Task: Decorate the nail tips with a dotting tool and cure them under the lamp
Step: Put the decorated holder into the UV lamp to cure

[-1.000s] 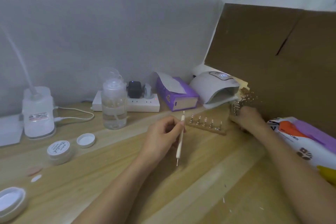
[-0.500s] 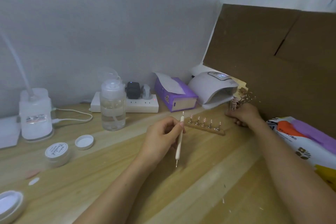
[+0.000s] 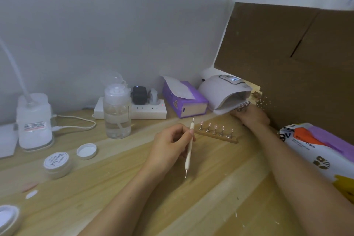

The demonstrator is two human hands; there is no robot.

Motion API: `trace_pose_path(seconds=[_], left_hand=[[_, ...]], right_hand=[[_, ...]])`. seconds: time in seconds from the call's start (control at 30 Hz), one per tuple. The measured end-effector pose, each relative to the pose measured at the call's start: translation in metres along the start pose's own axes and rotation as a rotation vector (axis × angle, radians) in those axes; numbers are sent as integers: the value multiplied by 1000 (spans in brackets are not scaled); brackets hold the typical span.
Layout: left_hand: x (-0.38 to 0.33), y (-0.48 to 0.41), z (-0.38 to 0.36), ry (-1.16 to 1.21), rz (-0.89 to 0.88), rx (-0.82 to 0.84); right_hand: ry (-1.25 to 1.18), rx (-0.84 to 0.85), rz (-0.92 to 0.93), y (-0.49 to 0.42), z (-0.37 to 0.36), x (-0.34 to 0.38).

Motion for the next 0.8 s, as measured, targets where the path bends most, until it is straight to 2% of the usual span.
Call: trace_pose_path(seconds=[0.13,0.23,0.3,0.43,0.57,0.67,0.8], left_hand=[[-1,0,1,-3,1,-5],[0,0,1,2,6,-9],[0,1,1,7,10,-5],[-1,1,-1,-17,-3,11],[-1,1,0,-14,-3,2],[0,0,0,-13,3,4],[0,0,0,-12,5,-5]], right_hand=[[-18,-68,-33,-4,2,-2],[-86,13,1,-8,-1,-2],[-168,82,65,-6,-1,-3],[-205,81,292,5,3,-1],[32,21,445,11,6,4],[222,-89,332,2,9,-2],[268,-62,180,-10,6,-3]])
Point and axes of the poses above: each hand's wrist, its own y-axis away from the middle knuckle, its own z-axis out of the back of the hand, x = y × z, the point moved 9 cm from there along -y, towards the middle knuckle, and after that the axes turned 1 degree about -x, right-handed, at the moved point
